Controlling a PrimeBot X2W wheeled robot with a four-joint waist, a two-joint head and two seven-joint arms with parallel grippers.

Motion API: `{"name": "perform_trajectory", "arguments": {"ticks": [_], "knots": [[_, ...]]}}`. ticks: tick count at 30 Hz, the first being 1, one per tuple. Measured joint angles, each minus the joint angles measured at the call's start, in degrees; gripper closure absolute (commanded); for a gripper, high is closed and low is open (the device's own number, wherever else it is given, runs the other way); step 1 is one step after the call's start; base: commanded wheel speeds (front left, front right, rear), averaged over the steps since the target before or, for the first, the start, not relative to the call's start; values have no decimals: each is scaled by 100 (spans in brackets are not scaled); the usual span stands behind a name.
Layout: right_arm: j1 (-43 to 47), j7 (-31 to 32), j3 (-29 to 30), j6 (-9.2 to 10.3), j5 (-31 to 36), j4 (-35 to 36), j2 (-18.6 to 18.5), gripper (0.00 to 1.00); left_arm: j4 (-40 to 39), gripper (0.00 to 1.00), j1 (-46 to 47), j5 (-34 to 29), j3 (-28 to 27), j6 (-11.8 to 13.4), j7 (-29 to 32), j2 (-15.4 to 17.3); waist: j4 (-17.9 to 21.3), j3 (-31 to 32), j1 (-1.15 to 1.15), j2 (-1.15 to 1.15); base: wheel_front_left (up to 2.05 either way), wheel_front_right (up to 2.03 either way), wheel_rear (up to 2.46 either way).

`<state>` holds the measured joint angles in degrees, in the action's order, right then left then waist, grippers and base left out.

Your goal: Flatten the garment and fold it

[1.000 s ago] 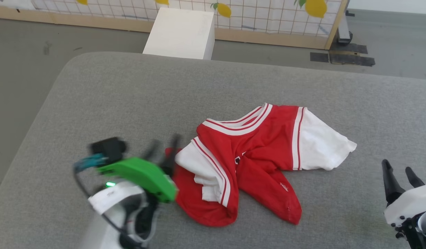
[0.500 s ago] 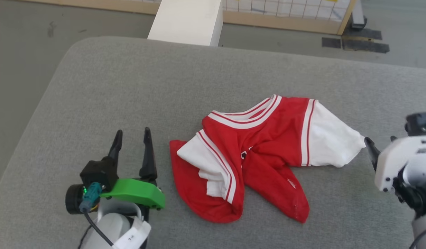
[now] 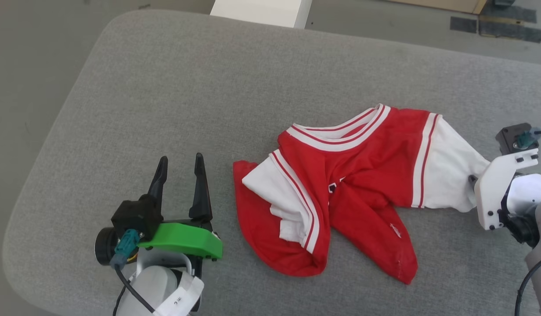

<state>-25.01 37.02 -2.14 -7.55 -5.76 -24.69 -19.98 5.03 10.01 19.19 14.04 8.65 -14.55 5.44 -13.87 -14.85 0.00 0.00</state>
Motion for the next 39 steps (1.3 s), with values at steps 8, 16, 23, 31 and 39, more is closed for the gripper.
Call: {"name": "perform_trajectory", "arguments": {"ticks": [8, 16, 23, 31, 39], "knots": [[-173, -133, -191, 1, -482, -109, -36, 100, 55, 0, -4, -55, -197, -144, -1, -105, 65, -30, 0, 0, 0, 0, 0], [-20, -835, 1136, -3, -891, 337, 59, 100, 209, 0, -31, -107, -331, -259, -18, -151, 342, 246, 0, 0, 0, 0, 0], [1273, -600, 2536, -3, -814, 847, 254, 100, 327, 0, -111, -112, -419, -353, -18, -160, 599, 504, 0, 0, 0, 0, 0], [1944, -937, 2931, -2, -842, 1365, 1082, 0, 428, 0, -136, -112, -426, -404, -19, -174, 859, 633, 0, 0, 0, 0, 0], [1886, -2095, 3063, -2, -1287, 2292, 1421, 0, 542, 0, -140, -16, -394, -466, 45, -180, 889, 770, 0, 0, 0, 0, 0]]}}
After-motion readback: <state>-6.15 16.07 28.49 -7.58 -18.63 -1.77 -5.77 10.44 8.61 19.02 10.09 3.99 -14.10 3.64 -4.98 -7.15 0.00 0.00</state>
